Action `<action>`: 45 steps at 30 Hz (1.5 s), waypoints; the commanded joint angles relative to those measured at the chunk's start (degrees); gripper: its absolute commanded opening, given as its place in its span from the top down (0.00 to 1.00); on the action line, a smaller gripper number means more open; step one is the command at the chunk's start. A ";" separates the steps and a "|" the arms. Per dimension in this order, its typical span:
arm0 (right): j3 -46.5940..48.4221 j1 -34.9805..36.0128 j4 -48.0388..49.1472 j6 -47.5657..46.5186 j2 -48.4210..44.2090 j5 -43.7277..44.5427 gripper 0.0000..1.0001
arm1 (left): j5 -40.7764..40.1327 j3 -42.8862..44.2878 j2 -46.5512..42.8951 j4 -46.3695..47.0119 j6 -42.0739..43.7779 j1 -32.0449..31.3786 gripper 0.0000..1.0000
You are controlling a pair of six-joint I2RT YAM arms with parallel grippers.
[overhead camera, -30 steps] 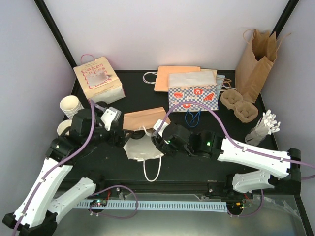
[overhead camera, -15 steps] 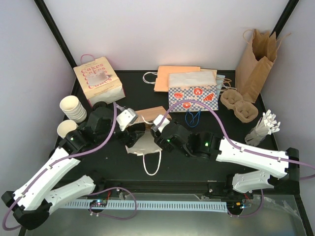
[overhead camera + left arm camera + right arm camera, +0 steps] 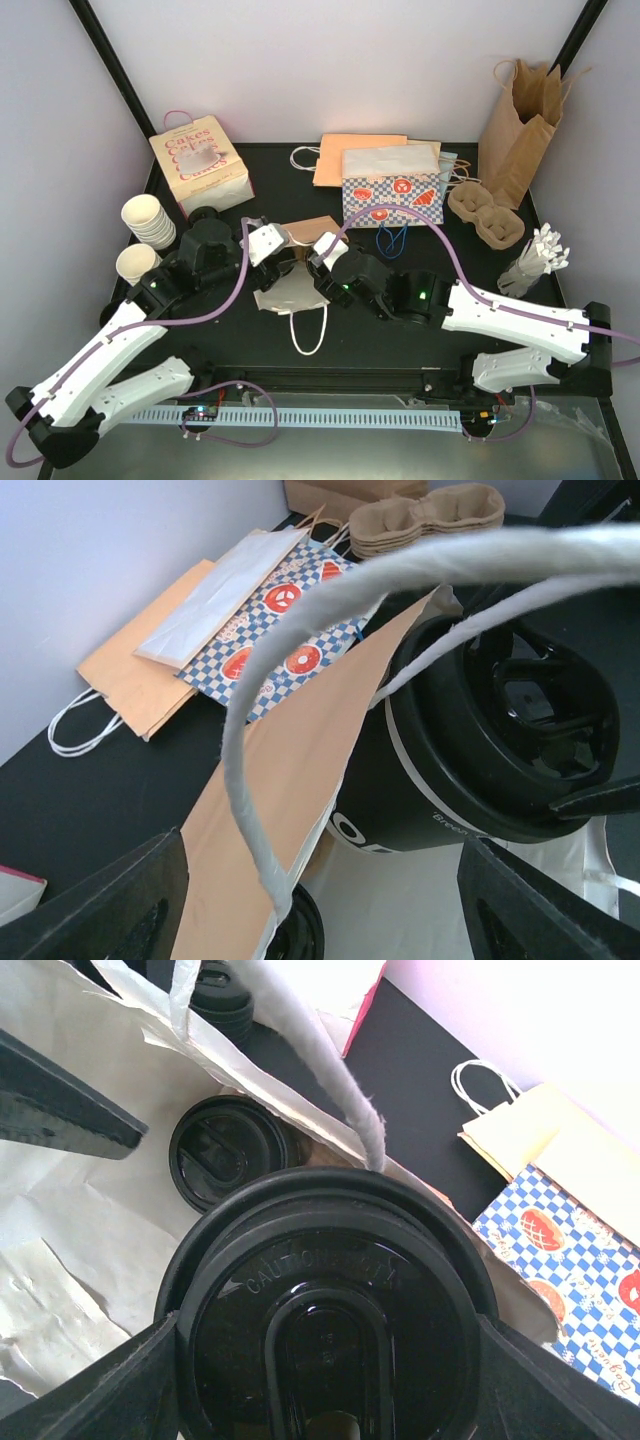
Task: Pack the takeout coffee
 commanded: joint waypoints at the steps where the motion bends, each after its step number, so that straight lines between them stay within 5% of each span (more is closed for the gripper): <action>1: -0.44 0.26 2.65 -0.20 -1.78 1.55 0.50 | 0.47 0.74 0.72 3.75 3.16 -0.30 0.26; 12: -3.17 0.26 4.38 -1.37 -3.24 0.10 0.49 | -1.87 5.17 3.84 7.80 0.38 -0.34 0.49; 19: -6.09 0.87 6.10 -4.50 -4.87 -1.43 0.49 | 0.35 8.62 7.21 6.19 -0.95 -0.39 0.98; 33: -2.71 7.88 4.97 -7.68 6.31 13.19 0.52 | 7.75 5.92 4.09 7.73 -5.41 -0.44 0.98; 45: -2.93 7.91 4.88 -0.61 9.03 15.65 0.54 | 11.45 1.15 0.92 8.91 -7.97 -0.47 0.98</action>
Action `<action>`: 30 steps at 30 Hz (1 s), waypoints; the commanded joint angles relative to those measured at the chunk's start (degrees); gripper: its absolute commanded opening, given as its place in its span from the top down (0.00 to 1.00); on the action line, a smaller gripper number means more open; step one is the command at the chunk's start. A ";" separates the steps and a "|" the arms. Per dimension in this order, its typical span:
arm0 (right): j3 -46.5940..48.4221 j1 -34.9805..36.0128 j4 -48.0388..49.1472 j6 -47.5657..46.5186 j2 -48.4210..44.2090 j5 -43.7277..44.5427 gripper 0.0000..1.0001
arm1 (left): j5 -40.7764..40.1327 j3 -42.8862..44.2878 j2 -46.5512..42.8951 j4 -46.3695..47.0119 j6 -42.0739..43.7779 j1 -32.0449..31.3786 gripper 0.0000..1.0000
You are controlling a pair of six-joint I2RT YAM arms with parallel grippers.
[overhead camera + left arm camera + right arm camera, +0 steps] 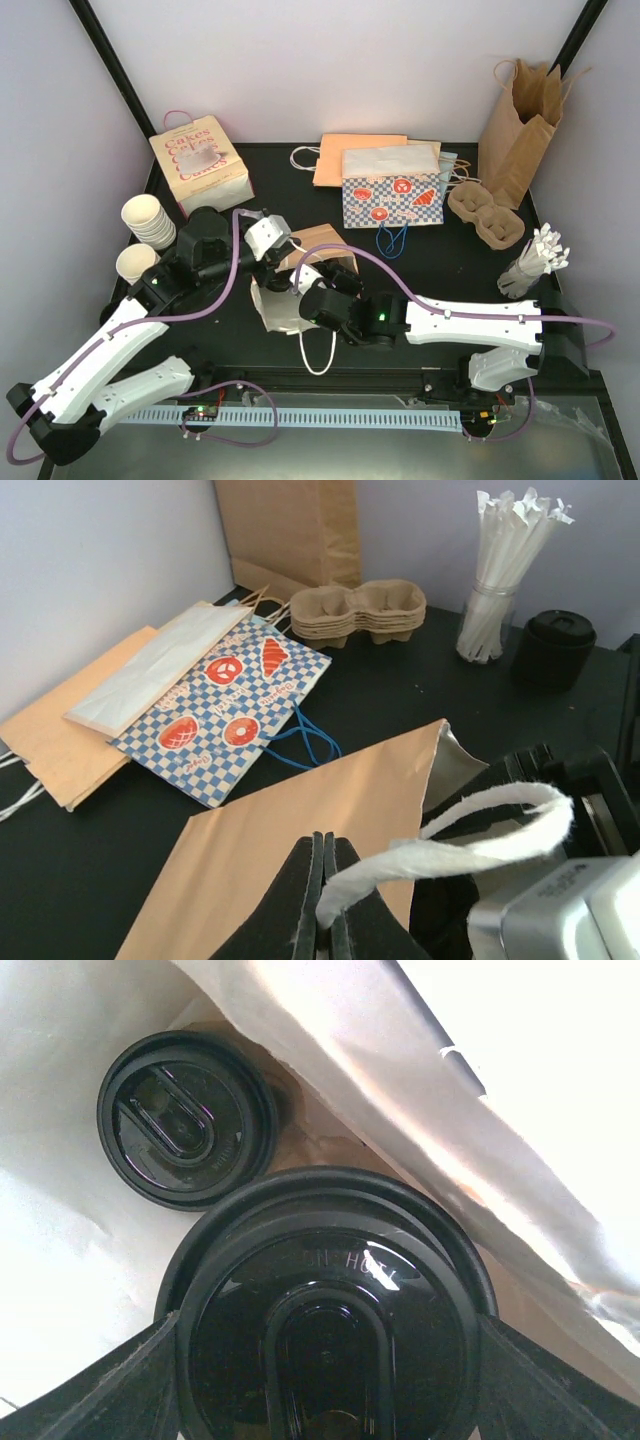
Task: Pack the takeout coffee
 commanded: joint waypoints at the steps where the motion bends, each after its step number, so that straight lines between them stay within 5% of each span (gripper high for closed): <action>1: 0.55 0.26 0.94 4.96 0.26 2.71 0.54 | 3.46 -0.93 -1.18 2.61 -2.24 -0.43 0.98; 17: -2.63 0.23 2.93 21.40 1.93 3.92 0.55 | 6.05 -2.57 -2.08 3.73 -4.72 -0.47 0.98; 30: -7.43 0.25 10.48 22.86 1.34 9.13 0.56 | 8.36 -3.86 -2.99 5.53 -7.20 -0.53 0.99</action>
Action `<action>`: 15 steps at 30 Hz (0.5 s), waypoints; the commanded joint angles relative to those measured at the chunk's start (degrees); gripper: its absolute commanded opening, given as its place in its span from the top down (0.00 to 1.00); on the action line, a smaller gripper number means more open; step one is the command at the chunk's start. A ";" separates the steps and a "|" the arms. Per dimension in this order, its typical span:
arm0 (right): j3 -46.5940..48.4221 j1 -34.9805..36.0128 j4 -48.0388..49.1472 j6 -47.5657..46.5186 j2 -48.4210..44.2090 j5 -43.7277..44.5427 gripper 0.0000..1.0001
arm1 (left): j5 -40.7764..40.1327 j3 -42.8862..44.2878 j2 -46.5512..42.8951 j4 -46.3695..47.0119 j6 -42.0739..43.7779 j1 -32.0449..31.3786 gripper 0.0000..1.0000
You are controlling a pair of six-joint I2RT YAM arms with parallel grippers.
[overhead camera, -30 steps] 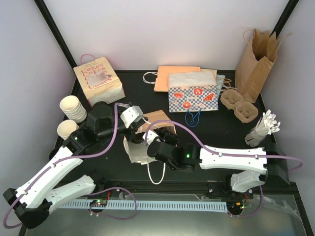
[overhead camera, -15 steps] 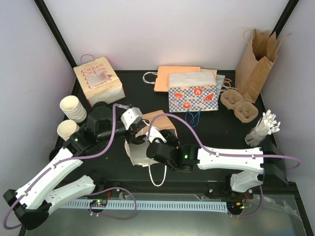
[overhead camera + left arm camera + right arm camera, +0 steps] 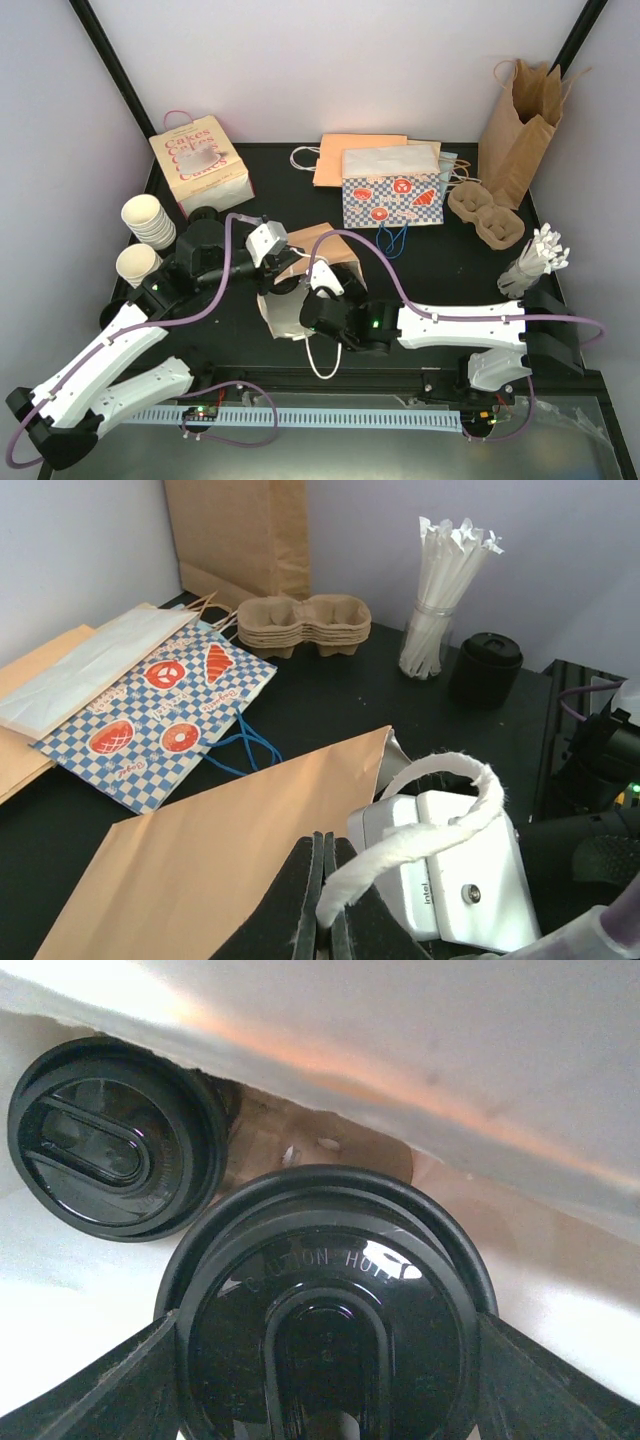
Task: Pack the takeout coffee
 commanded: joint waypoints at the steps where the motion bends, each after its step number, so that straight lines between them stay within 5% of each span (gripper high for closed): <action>1: -1.91 0.21 6.64 1.08 -0.57 4.31 0.56 | 2.50 -0.19 -0.47 3.31 -2.26 -0.25 0.98; 15: -4.94 0.64 11.84 -0.16 0.06 3.73 0.58 | 2.87 -0.11 -0.48 8.82 -6.32 -0.29 0.98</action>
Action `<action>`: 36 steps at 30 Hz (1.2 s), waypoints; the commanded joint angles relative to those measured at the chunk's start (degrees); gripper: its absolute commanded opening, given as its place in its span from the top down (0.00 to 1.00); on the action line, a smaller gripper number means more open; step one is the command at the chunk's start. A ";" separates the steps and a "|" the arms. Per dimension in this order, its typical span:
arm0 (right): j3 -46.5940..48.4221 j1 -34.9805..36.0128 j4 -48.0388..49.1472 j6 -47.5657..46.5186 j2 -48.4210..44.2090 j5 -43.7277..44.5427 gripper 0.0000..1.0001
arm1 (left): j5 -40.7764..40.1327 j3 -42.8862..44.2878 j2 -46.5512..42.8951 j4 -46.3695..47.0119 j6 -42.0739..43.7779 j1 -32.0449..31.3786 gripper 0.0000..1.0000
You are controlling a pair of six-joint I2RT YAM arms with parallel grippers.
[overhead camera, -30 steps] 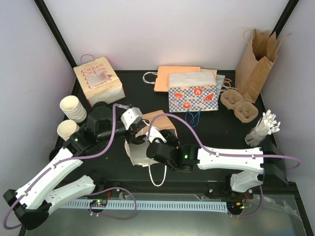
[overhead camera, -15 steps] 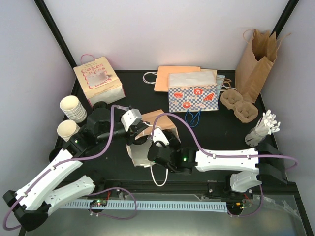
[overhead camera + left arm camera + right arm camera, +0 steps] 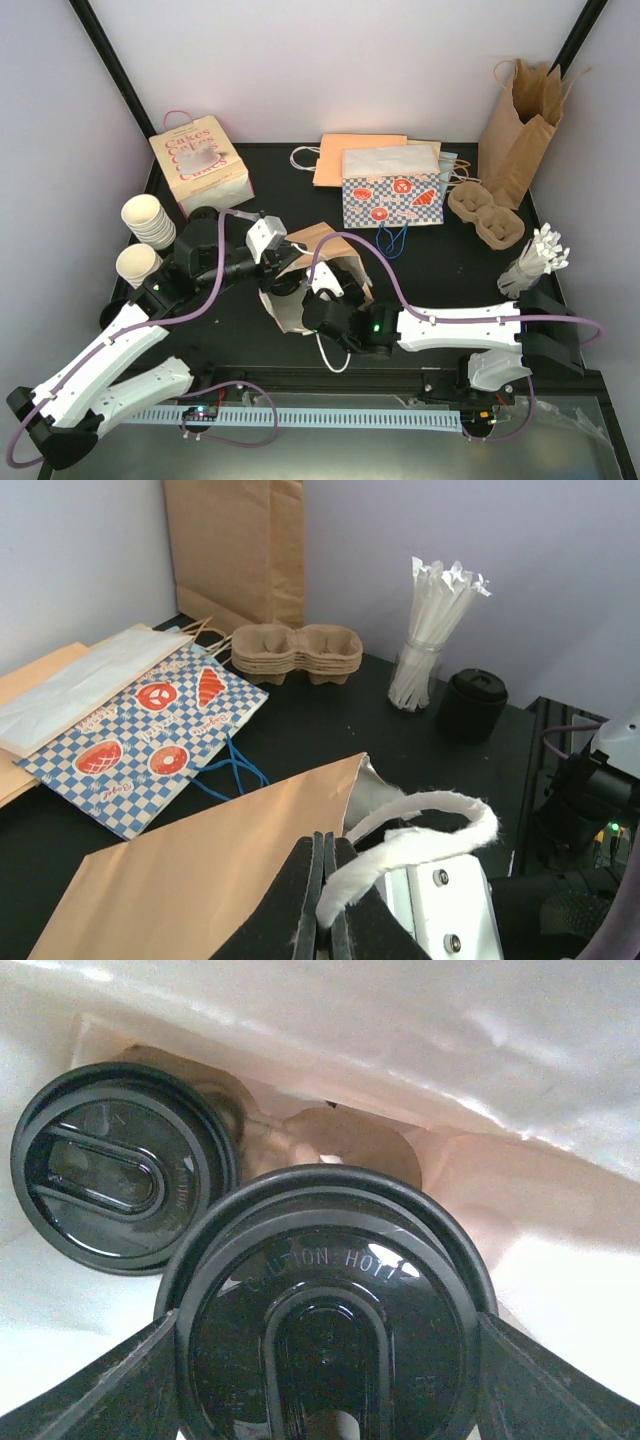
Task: Pack the takeout coffee
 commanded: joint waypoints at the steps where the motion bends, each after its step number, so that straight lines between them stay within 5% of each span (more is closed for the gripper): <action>1: -0.40 0.80 2.61 1.24 0.21 2.81 0.58 | 2.07 0.52 -0.37 5.09 -2.09 -0.29 0.98; 36: -1.85 0.94 8.30 2.88 1.02 6.09 0.60 | 8.43 -3.50 -5.39 0.79 -3.05 -0.33 0.98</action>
